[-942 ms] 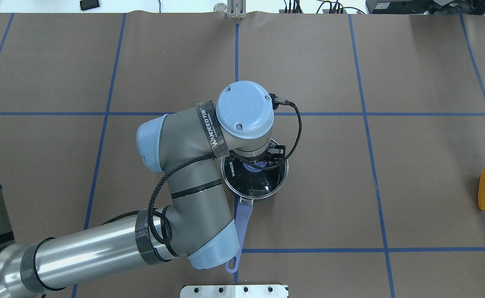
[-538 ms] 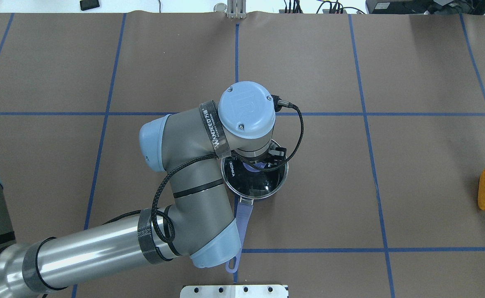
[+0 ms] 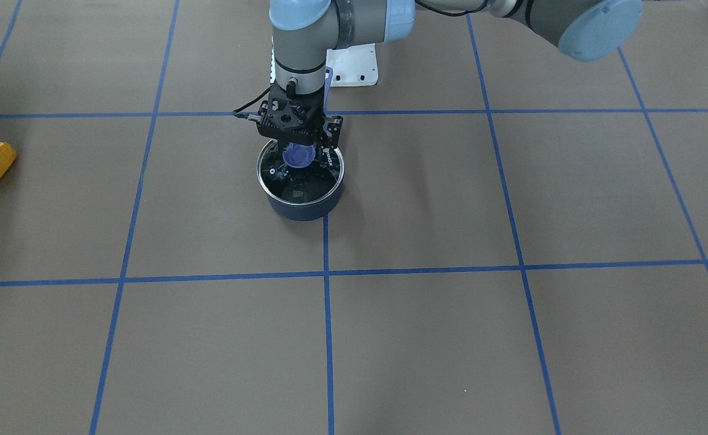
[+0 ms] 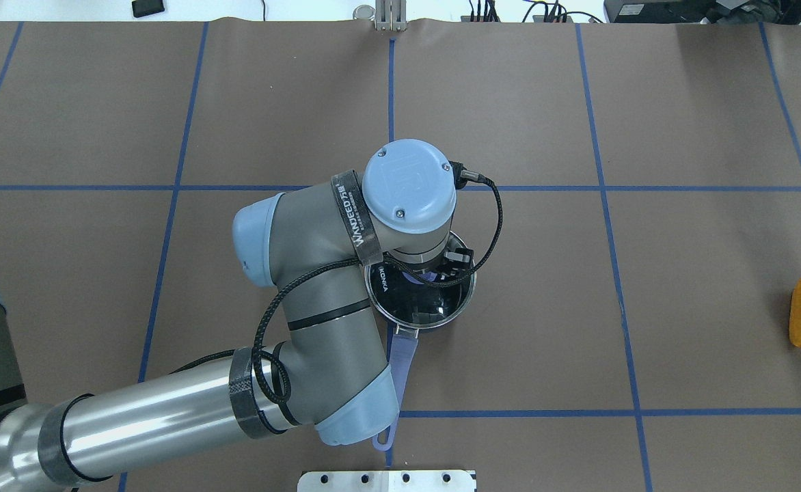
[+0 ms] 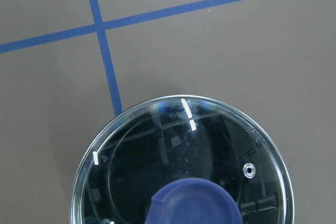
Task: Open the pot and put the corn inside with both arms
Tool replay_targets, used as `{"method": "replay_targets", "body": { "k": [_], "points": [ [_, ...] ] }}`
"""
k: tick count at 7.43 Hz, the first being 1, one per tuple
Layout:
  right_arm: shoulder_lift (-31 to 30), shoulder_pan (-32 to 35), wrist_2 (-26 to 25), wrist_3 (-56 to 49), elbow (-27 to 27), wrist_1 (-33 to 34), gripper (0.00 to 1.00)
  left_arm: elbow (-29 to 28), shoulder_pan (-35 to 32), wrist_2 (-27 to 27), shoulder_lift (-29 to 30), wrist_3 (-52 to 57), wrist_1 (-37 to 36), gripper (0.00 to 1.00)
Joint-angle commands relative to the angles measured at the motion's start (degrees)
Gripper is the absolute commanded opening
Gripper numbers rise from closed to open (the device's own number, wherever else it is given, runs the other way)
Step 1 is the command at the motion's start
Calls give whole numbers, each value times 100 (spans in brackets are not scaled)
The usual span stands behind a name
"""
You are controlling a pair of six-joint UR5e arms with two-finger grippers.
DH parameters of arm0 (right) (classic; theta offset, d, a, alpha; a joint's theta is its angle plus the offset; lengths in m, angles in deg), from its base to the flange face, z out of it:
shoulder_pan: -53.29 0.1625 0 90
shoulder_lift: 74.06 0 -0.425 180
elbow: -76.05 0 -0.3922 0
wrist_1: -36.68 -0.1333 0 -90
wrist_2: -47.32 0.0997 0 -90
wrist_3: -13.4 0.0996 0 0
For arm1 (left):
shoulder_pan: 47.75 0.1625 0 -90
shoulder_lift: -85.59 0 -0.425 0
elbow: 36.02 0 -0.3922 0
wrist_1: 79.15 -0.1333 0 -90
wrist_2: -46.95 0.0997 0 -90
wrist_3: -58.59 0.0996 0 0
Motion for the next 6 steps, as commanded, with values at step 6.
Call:
{"method": "replay_targets", "body": {
  "k": [6],
  "points": [
    [0, 0, 0, -5, 16, 2, 100, -50, 3, 0, 3, 89, 54, 80]
  ]
}}
